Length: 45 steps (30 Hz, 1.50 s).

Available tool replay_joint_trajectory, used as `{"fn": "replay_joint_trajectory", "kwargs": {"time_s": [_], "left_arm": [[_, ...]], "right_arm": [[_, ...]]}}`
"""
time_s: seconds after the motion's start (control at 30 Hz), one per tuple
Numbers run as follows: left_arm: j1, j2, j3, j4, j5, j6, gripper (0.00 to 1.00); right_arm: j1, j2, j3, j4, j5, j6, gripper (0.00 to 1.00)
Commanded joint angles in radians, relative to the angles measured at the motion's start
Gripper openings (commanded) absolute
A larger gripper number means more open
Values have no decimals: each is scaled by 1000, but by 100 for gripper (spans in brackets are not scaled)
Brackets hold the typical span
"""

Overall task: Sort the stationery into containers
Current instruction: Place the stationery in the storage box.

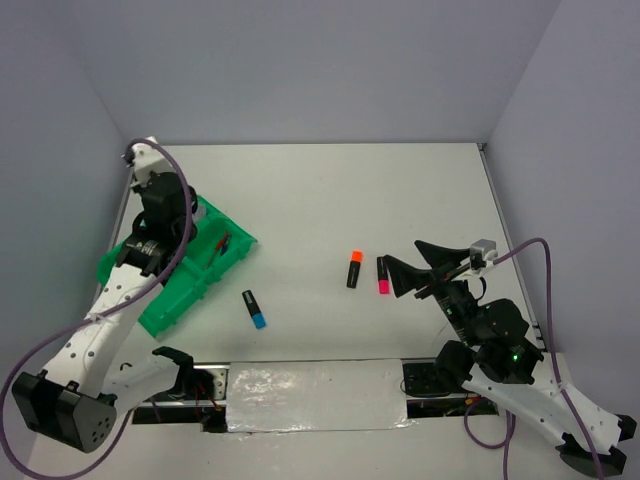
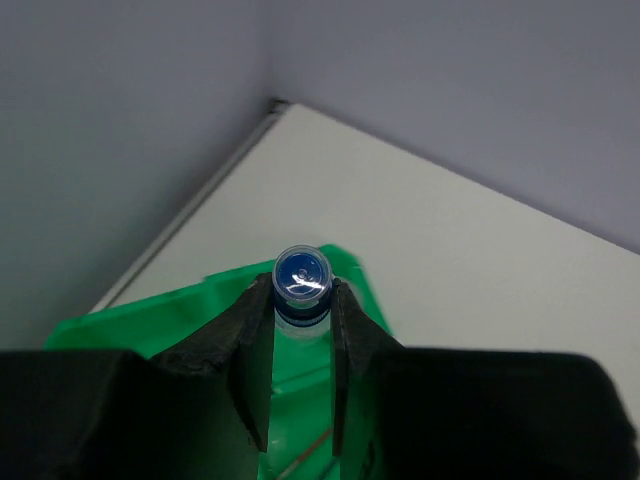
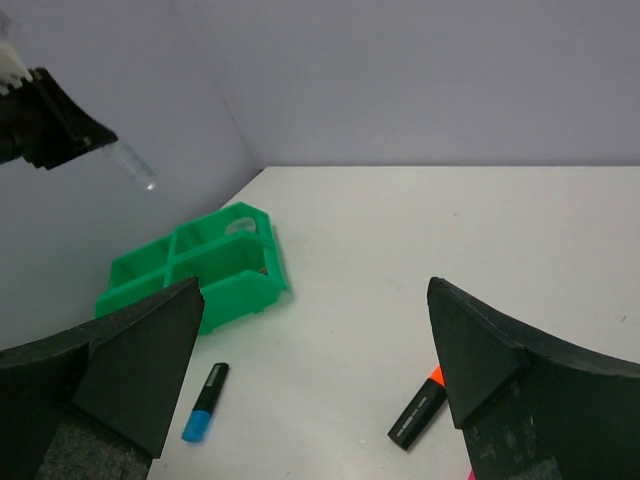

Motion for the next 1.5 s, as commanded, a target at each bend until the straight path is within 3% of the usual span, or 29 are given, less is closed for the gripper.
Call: {"fn": "replay_joint_trajectory", "kwargs": {"time_s": [0.0, 0.07, 0.2, 0.27, 0.57, 0.77, 1.0, 1.17, 1.23, 1.33, 1.43, 1.47], "left_arm": [[124, -28, -67, -133, -179, -117, 0], [182, -37, -102, -68, -171, -120, 0], [392, -2, -142, 7, 19, -164, 0], [438, 30, -147, 60, 68, -152, 0], [495, 127, -303, 186, 137, -207, 0], [494, 138, -335, 180, 93, -220, 0], [494, 196, -375, 194, 79, -238, 15], [495, 251, -369, 177, 59, -241, 12], [495, 250, -380, 188, 58, -238, 21], [495, 263, -372, 163, 55, -250, 42], [491, 257, -374, 151, 42, -252, 74], [489, 254, -375, 151, 42, -253, 79]], "right_arm": [[-3, -5, 28, 12, -18, -5, 100], [-4, -3, 30, 12, -24, -5, 100], [-4, 0, 28, 12, -38, -3, 100], [-4, 1, 30, 10, -47, -3, 100], [-4, 8, 28, 13, -50, -2, 100], [-4, 3, 28, 10, -51, -2, 100], [-4, -6, 27, 6, -41, -5, 100], [-4, -3, 30, 1, -36, -6, 100], [-4, -5, 28, 3, -38, -6, 100], [-4, 3, 31, 1, -44, -8, 100], [-4, 18, 37, -3, -56, -11, 100], [-4, 21, 37, -3, -57, -11, 100]]}}
